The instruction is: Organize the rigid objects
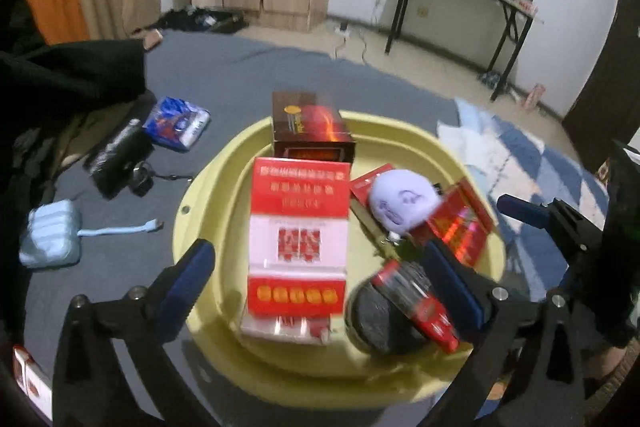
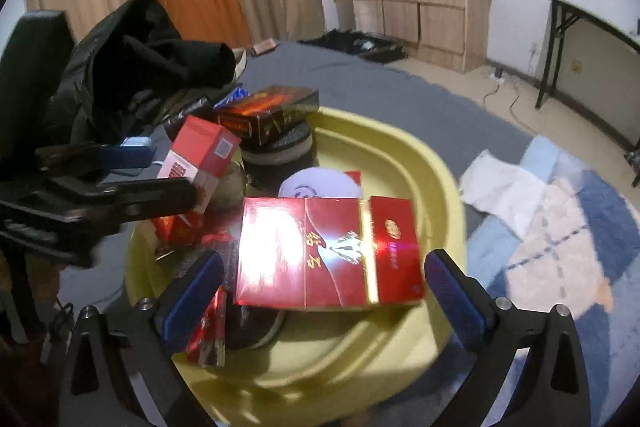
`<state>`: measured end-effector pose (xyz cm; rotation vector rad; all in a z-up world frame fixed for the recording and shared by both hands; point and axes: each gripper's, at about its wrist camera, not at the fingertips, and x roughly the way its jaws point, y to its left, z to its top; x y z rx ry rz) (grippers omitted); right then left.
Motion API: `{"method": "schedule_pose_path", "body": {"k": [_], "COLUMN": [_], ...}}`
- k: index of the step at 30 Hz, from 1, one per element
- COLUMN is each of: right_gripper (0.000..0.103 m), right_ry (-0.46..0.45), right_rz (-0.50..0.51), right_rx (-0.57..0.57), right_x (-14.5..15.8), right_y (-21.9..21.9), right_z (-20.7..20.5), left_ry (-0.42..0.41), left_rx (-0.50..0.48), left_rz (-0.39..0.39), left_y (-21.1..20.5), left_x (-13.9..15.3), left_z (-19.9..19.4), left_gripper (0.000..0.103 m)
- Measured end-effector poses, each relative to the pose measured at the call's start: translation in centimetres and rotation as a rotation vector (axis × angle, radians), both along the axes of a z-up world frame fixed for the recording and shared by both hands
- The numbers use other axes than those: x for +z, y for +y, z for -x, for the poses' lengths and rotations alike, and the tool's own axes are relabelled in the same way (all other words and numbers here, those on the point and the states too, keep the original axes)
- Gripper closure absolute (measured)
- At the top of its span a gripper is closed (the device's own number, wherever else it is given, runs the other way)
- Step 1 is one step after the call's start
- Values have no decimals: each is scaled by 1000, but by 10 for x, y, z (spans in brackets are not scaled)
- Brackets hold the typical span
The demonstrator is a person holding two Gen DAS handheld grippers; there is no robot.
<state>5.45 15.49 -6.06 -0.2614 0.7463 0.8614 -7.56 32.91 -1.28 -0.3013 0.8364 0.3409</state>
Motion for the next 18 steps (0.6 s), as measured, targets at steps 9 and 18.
{"method": "schedule_pose_path", "body": {"k": [9,18], "right_gripper": [0,0], "right_ry": [-57,-3], "right_rz": [-11,87], "right_rx": [15,10], "right_x": [12,-23], "right_y": [-64,-102], "right_z": [52,71], "left_ry": [-63,92], "left_rx": [79,144], "left_rz": [7,63], "left_y": [-55,-72], "left_x": [-10,-82], "left_z": [68,62], "left_gripper": [0,0]}}
